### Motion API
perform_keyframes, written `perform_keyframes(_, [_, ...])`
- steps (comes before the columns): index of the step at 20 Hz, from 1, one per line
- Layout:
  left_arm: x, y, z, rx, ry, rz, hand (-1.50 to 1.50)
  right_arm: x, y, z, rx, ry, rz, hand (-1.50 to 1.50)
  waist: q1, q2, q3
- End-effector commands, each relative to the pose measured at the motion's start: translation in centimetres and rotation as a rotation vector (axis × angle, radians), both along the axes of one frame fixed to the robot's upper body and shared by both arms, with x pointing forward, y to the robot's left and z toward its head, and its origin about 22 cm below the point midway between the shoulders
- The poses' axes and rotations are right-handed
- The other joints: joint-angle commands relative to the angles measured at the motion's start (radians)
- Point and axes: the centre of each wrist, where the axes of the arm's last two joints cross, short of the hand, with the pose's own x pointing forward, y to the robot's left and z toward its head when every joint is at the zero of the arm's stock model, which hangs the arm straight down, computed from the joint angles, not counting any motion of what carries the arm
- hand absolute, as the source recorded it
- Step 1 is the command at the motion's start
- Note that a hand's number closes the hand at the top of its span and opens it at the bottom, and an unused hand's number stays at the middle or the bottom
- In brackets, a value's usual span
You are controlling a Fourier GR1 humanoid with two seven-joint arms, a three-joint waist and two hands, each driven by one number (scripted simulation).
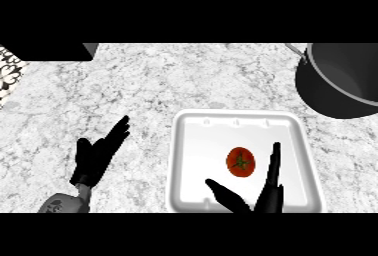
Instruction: Pick the tomato from the tray and place it in the pot
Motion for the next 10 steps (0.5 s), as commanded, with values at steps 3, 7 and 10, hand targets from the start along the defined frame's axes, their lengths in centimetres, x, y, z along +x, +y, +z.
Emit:
perform_keyframes(3, [0.0, 0.1, -0.5, 0.011, 0.012, 0.008, 0.00, 1.4, -0.8, -0.8, 0.123, -0.047, -0.016, -1.50, -0.005, 0.000, 0.000])
perform_keyframes(7, [-0.1, 0.5, 0.9, -0.006, -0.005, -0.012, 0.00, 3.1, -1.7, -4.5, 0.106, -0.049, 0.012, 1.50, 0.002, 0.000, 0.001])
perform_keyframes(10, [-0.3, 0.4, -0.3, 0.009, 0.006, 0.003, 0.00, 3.4, -1.2, -7.5, -0.033, -0.008, 0.053, 1.50, 0.003, 0.001, -0.001])
